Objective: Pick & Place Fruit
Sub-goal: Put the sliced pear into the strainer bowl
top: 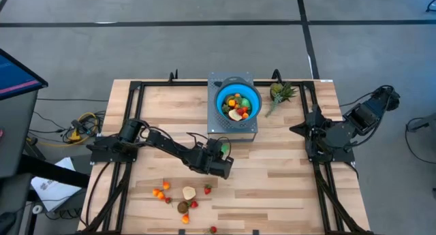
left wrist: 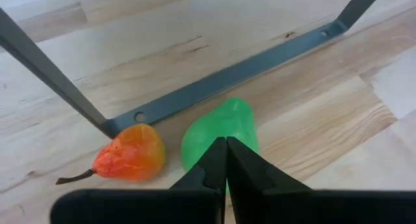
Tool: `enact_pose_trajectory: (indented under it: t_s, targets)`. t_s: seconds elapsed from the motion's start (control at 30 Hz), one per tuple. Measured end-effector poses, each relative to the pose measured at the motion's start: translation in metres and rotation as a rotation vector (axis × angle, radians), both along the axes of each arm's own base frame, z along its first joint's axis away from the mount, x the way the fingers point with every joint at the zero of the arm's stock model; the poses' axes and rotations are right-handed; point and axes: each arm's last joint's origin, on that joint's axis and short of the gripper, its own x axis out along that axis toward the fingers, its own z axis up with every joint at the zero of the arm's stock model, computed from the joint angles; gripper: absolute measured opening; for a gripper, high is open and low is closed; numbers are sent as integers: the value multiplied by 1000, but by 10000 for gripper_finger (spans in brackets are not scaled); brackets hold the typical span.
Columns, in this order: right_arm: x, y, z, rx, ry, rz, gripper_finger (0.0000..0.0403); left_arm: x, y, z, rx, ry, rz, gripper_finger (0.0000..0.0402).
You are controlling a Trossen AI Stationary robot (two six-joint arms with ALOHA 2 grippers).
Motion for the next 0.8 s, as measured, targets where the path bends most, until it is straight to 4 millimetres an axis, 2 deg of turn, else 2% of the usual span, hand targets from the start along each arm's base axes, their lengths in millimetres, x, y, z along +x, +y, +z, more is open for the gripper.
enact_pose_trajectory:
  t_s: [0.17,0.3,0.6,0.7,0.8]
  targets:
    - [0,0,0,1,0,-1,0,-2,0,-5,3,-22,1,1]
    - [0,0,0,1,0,-1,0,-3,-9,-5,-11,-29,-24,1]
    - [0,0,0,1,0,0,0,-19,-62,1,-86,-41,-182,1]
    - [0,0,0,1,0,0,0,-26,-76,6,-107,-49,-224,1]
    - [0,0,0,0,0,0,0,-29,-81,13,-112,-62,-239,1]
